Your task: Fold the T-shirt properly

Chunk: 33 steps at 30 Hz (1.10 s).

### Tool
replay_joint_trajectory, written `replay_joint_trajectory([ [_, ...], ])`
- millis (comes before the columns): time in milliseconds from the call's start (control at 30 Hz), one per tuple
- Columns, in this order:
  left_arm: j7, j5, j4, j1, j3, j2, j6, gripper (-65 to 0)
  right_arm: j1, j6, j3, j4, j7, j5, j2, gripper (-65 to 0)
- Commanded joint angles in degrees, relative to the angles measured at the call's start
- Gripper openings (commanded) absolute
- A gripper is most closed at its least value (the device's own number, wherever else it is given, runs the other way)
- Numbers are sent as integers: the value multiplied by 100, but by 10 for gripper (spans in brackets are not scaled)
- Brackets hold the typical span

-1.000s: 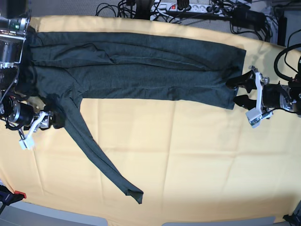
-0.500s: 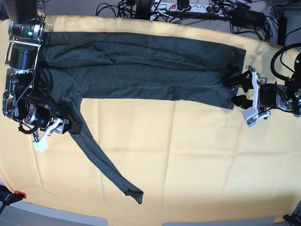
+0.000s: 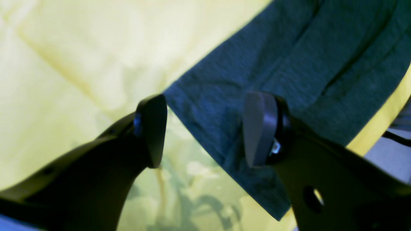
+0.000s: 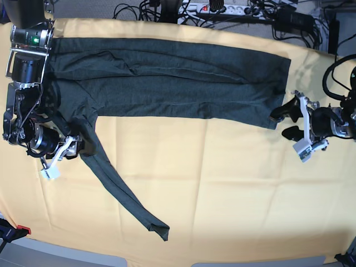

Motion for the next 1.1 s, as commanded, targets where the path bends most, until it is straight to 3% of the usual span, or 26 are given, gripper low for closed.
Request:
replay_joint_trajectory([
  [0, -105, -85, 52, -94, -129, -142, -9, -262, 142, -68, 26, 70, 20, -42, 116, -204],
  [200, -107, -114, 52, -94, -170, -140, -9, -262, 138, -234, 26, 68, -275, 131, 26, -204],
  [367, -149, -118, 52, -96, -170, -138, -9, -262, 140, 358, 26, 68, -890, 1202, -201, -205],
  [467, -146, -116, 52, -94, -170, -140, -9, -262, 140, 358, 26, 68, -1021, 1606, -236, -208],
  [533, -149, -116, 52, -94, -170, -140, -9, -262, 175, 358, 26, 70, -994, 1655, -219, -277],
  [667, -149, -212, 52, -94, -170, -138, -13, -262, 321, 358, 26, 72, -1001, 1681, -175, -616],
  [700, -149, -249, 52, -94, -170, -138, -13, -262, 334, 358, 26, 72, -999, 1687, -155, -650],
  [867, -151, -245, 52, -96, -170, -120, -13, -262, 361, 358, 26, 76, -1117, 1915, -57, -650],
  [1067, -149, -243, 52, -94, -170, 83, -13, -262, 308, 358, 26, 210, -1871, 2483, -57, -650],
])
